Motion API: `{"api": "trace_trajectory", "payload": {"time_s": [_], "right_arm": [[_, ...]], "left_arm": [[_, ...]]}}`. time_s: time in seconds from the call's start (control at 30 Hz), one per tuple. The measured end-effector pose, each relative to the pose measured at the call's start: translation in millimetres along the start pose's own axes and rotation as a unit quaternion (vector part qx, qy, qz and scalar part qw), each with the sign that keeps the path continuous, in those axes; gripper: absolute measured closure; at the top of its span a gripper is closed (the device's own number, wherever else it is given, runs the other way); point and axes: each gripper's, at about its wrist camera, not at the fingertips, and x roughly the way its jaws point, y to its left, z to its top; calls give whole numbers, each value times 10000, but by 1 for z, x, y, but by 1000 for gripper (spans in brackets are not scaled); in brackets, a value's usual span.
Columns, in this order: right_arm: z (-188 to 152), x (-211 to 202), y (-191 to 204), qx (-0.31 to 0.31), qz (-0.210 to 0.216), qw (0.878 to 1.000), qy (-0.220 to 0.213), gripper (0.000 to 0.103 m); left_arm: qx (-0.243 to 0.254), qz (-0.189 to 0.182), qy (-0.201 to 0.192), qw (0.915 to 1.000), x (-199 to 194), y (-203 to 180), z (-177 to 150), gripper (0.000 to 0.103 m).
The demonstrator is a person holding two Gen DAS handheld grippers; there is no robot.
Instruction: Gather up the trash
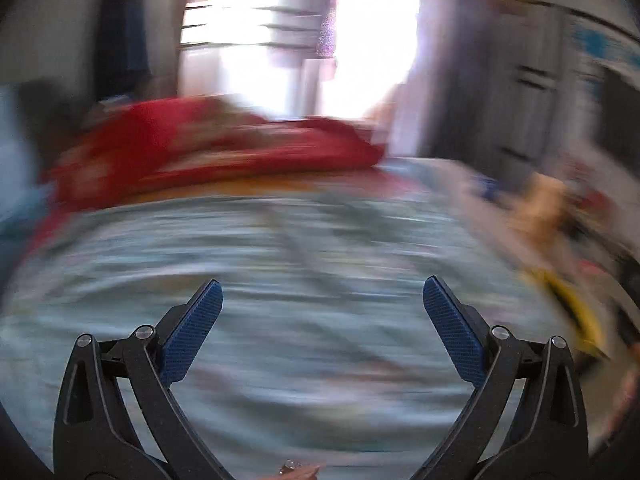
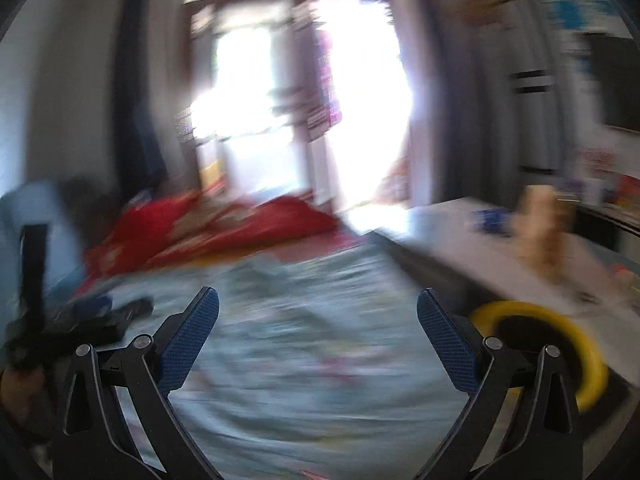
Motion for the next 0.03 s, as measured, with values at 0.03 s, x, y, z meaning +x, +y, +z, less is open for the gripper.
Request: {"api": "trace_trajectory", "payload": {"time_s": [0.03], "right_arm": [[3, 29, 37, -274, 452, 9975, 462, 6]], "left_arm": [[-197, 487, 104, 9986, 6, 36, 4, 11]]}}
